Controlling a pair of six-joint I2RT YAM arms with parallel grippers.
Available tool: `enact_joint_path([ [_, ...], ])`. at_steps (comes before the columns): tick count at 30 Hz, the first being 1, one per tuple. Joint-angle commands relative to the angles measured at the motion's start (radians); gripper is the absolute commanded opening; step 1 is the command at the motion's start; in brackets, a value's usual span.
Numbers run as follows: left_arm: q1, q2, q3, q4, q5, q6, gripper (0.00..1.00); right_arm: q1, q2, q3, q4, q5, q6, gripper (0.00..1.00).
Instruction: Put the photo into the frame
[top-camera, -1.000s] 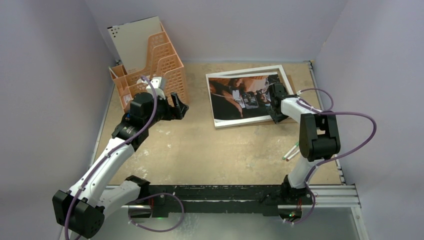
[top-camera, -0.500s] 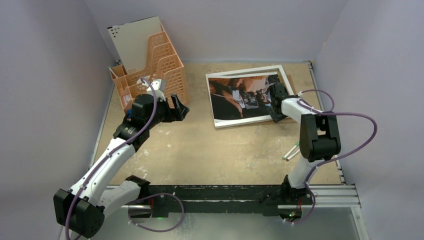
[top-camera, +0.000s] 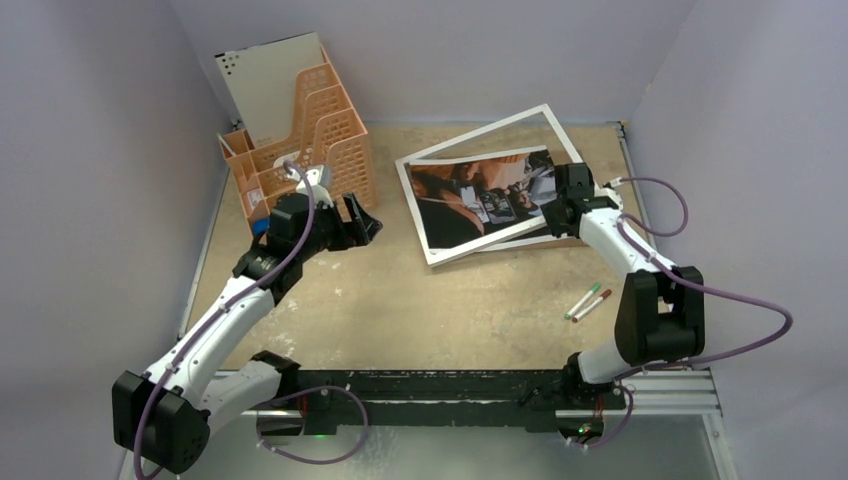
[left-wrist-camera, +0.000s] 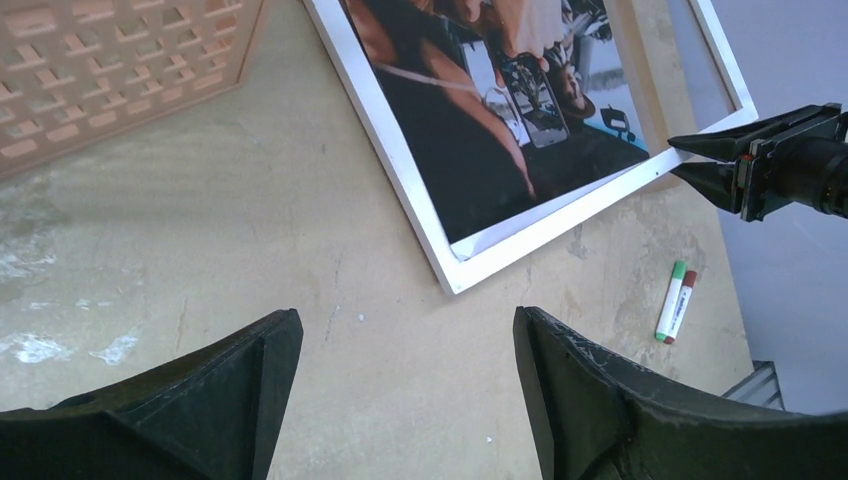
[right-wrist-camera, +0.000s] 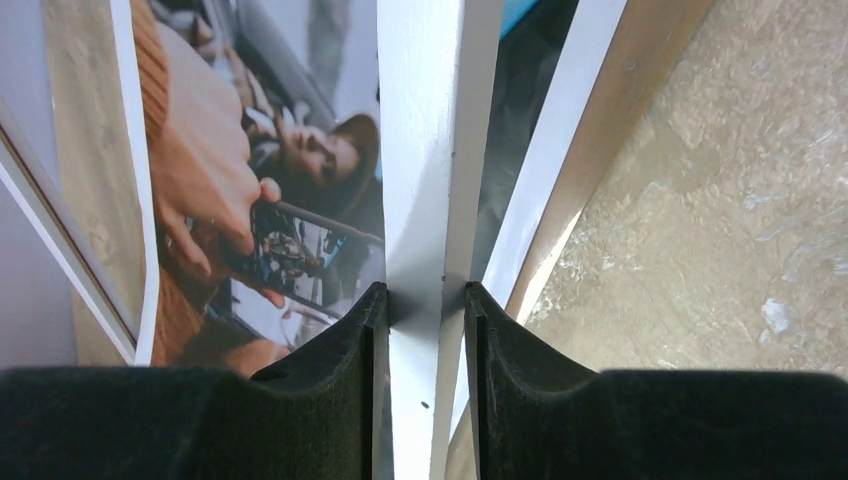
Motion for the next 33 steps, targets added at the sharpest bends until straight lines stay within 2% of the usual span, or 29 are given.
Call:
enact_joint_path([
  [1, 0.005, 0.014, -0.044, 0.084, 0.054, -0.063, 0.80, 0.000, -0.043, -0.027, 0.075, -0.077, 0.026, 0.00],
  [12, 0.003, 0.059, -0.080, 0.196, 0.165, -0.091, 0.80, 0.002, -0.108, -0.120, 0.257, -0.221, 0.014, 0.00],
  [17, -0.025, 0.104, -0.060, 0.274, 0.208, -0.070, 0.80, 0.001, -0.136, -0.165, 0.257, -0.218, 0.026, 0.00],
  [21, -0.050, 0.187, -0.006, 0.263, 0.176, -0.078, 0.79, 0.001, -0.139, -0.174, 0.194, -0.214, 0.027, 0.00],
  [27, -0.180, 0.299, 0.034, 0.394, 0.132, -0.025, 0.79, 0.000, -0.160, -0.230, 0.171, -0.287, -0.001, 0.00],
  [33, -0.359, 0.547, 0.271, 0.333, 0.156, 0.181, 0.79, 0.001, -0.225, -0.273, 0.134, -0.300, -0.001, 0.00],
])
